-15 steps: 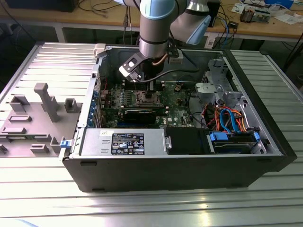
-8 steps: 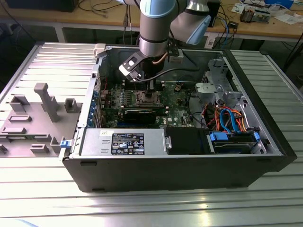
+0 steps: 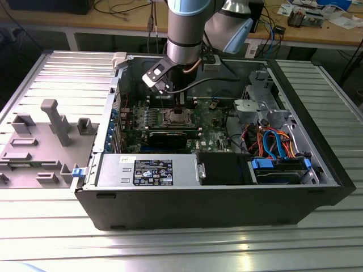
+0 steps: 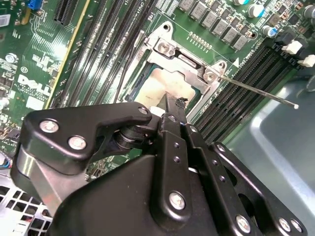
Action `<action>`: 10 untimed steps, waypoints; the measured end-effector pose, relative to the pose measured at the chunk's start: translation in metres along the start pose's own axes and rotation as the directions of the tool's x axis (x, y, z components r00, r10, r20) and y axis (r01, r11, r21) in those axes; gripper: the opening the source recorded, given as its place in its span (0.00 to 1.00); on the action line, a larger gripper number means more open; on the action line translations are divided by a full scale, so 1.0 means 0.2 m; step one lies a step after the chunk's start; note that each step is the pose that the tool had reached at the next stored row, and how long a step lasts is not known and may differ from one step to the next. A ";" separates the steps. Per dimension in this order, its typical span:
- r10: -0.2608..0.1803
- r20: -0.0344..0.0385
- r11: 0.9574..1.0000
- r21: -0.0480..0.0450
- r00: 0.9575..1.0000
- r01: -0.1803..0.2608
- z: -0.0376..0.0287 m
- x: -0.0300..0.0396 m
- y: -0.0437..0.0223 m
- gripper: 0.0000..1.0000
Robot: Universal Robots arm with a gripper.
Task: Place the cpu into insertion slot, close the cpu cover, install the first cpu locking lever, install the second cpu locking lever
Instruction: 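Install the first cpu locking lever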
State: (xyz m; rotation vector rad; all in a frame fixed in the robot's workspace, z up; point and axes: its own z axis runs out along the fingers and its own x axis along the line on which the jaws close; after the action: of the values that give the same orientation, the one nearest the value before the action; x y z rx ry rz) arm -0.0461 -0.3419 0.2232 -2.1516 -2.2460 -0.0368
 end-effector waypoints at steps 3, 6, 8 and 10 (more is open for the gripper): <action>0.000 0.000 1.000 0.000 1.000 0.000 -0.043 0.002 0.000 0.11; 0.000 0.000 1.000 0.000 1.000 0.000 -0.074 0.003 0.000 0.11; 0.000 0.000 1.000 0.000 1.000 0.000 -0.090 0.004 0.000 0.11; 0.000 0.000 1.000 0.000 1.000 0.000 -0.103 0.004 0.000 0.11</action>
State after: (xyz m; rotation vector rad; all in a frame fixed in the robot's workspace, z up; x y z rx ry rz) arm -0.0461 -0.3419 0.2439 -2.1515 -2.2460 -0.0368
